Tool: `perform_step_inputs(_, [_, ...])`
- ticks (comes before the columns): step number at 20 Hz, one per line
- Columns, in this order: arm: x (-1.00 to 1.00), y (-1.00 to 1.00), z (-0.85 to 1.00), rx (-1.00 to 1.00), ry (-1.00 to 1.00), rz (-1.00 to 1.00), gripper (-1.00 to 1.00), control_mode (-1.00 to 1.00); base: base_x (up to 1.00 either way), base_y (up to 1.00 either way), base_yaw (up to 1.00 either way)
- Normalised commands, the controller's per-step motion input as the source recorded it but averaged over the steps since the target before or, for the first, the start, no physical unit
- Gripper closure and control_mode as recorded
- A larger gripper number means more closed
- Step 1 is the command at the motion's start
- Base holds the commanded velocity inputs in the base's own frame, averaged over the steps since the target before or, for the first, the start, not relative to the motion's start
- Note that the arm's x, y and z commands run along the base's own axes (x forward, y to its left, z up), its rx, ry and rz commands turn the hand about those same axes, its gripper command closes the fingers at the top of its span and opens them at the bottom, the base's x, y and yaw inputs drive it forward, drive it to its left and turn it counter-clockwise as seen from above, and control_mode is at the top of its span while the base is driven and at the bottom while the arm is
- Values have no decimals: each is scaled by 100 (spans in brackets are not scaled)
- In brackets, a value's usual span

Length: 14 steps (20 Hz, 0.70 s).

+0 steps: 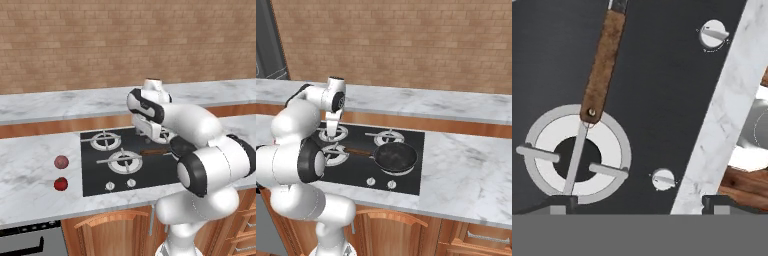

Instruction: Place the pan on the front right burner on the stove. Then place the tomato and the onion in the pan and turn on the front right burner.

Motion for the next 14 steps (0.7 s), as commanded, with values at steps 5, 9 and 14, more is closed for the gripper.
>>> perform_step_inputs(5, [-18,69,13,-4,13,50,-100,-100,0,0,0])
perform_step_inputs(9, [-17,68,4,-3,12,49,-100,-100,0,0,0])
perform_step_inputs(14, [-26,56,0,-2,0,38,-100,-100,0,0,0])
